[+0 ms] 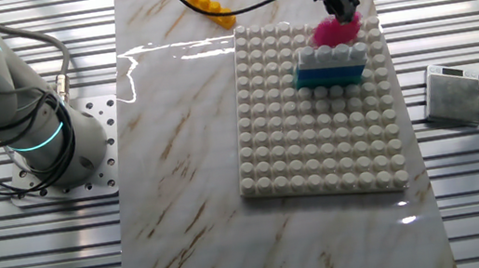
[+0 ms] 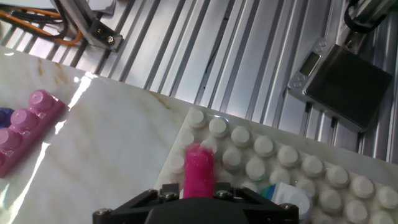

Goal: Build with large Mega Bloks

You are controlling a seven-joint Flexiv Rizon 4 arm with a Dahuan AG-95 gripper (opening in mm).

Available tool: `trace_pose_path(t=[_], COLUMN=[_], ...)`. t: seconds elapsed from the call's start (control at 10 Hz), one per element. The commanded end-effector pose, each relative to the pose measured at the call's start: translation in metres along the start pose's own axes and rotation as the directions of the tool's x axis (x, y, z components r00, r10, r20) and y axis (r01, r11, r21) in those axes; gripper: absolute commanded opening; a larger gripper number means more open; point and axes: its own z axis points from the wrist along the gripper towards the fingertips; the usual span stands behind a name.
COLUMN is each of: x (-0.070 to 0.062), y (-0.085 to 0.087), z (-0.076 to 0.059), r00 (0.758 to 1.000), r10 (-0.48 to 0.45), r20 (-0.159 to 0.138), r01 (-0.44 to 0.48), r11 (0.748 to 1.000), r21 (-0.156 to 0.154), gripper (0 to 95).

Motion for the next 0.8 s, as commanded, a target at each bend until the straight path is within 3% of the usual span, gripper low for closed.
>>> trace_pose_path(t=[0.1, 0.2, 0.3, 0.5, 0.7, 0.8], x=[-0.0001, 0.0000, 0.0002, -0.0003, -0.0007, -0.0005], y=[-0.0004, -0.0005, -0.0008, -0.0019, -0.0015, -0.0014], z=[0.0000, -0.0005, -0.0011, -0.0027, -0.0067, -0.0084], r00=[1.000, 1.000, 0.998, 0.980, 0.949, 0.934], r10=[-0.007, -0.018, -0.041, -0.064, -0.058, -0.051], r20=[-0.003, -0.017, -0.050, -0.189, -0.311, -0.353], r01=[0.007, 0.018, 0.040, 0.047, 0.017, -0.001], r11=[1.000, 1.000, 0.999, 0.994, 0.991, 0.989], r21=[-0.001, -0.004, -0.012, -0.094, -0.133, -0.145], gripper=[38.0, 38.0, 38.0, 38.0, 38.0, 38.0])
